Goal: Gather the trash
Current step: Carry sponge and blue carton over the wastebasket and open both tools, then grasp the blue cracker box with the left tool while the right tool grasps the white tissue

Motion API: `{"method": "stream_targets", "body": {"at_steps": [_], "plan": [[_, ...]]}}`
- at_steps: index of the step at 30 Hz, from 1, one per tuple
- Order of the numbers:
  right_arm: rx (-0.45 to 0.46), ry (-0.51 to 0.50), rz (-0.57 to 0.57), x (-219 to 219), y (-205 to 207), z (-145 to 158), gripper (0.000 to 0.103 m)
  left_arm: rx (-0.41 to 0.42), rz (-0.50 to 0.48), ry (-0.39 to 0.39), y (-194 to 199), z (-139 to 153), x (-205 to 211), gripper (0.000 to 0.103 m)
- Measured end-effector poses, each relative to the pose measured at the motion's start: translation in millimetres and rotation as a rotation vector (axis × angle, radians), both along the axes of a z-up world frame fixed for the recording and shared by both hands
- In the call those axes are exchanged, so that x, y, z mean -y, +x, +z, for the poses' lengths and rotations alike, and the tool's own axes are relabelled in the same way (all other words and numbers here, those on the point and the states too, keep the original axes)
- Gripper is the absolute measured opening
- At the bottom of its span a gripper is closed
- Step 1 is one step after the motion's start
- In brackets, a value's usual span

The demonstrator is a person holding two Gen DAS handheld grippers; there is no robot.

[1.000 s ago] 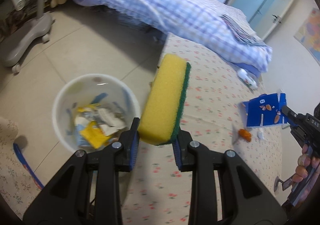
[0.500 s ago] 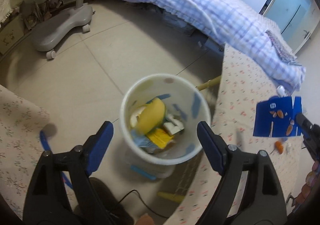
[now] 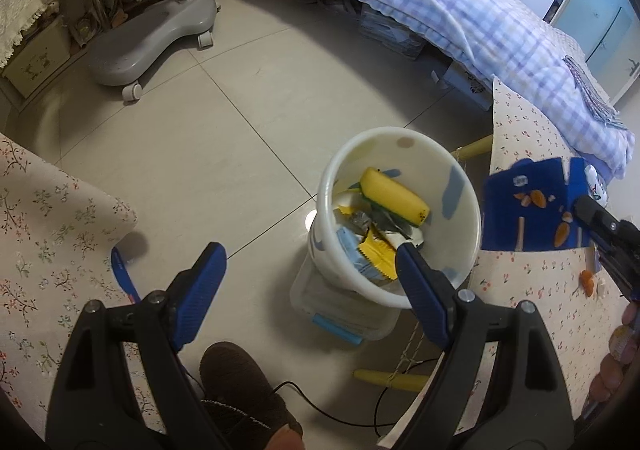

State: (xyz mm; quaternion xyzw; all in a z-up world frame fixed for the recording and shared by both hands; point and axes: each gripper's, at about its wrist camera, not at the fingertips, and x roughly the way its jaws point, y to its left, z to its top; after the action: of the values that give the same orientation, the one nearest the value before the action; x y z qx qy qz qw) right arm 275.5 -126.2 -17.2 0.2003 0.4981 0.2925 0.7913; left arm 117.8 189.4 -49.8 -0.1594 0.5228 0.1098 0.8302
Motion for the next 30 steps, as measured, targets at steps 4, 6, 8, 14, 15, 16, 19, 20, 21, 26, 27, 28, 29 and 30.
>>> {"method": "stream_targets", "body": {"at_steps": [4, 6, 8, 14, 15, 16, 19, 20, 21, 26, 27, 28, 29, 30], "plan": [[-0.017, -0.036, 0.019, -14.4, 3.9, -8.0, 0.051, -0.006, -0.008, 0.009, -2.8, -0.6, -1.7, 0.086], [-0.015, -0.035, -0.009, -12.1, 3.7, -8.8, 0.065, -0.007, -0.011, 0.009, -3.2, -0.4, -2.8, 0.087], [-0.01, -0.045, -0.017, -8.8, 4.0, -8.0, 0.065, -0.006, -0.013, 0.009, -3.9, 0.0, -3.2, 0.087], [-0.003, -0.074, -0.049, 6.1, 3.2, -4.3, 0.065, -0.006, -0.02, 0.007, -4.1, 1.4, 0.1, 0.087], [0.0, -0.082, -0.053, 8.7, 3.0, -3.3, 0.065, -0.005, -0.022, 0.006, -3.3, 2.1, 1.3, 0.087], [0.004, -0.093, -0.058, 12.0, 2.3, -2.0, 0.065, -0.004, -0.024, 0.004, -3.0, 2.6, 2.8, 0.087], [0.015, -0.122, -0.071, 21.1, -0.1, 2.1, 0.067, 0.0, -0.033, -0.001, -1.8, 4.4, 8.8, 0.088], [0.02, -0.136, -0.077, 25.3, -0.9, 3.6, 0.068, 0.001, -0.036, -0.004, -0.9, 5.0, 11.3, 0.088], [0.023, -0.147, -0.083, 29.0, -1.0, 4.5, 0.069, 0.002, -0.043, -0.009, 0.5, 6.0, 15.6, 0.088], [0.041, -0.235, -0.127, 54.9, -4.7, 11.7, 0.073, 0.004, -0.073, -0.031, 6.7, 7.6, 33.9, 0.089], [0.045, -0.252, -0.138, 61.0, -5.2, 13.2, 0.074, 0.003, -0.083, -0.031, 8.5, 7.8, 39.9, 0.091], [0.049, -0.274, -0.152, 69.4, -6.1, 15.3, 0.075, 0.002, -0.091, -0.032, 10.5, 8.1, 44.5, 0.093], [0.053, -0.289, -0.161, 75.9, -6.5, 16.7, 0.076, 0.0, -0.101, -0.032, 12.8, 8.2, 50.7, 0.094], [0.056, -0.307, -0.173, 83.5, -7.1, 18.1, 0.079, -0.001, -0.11, -0.031, 14.8, 8.1, 56.8, 0.095]]}}
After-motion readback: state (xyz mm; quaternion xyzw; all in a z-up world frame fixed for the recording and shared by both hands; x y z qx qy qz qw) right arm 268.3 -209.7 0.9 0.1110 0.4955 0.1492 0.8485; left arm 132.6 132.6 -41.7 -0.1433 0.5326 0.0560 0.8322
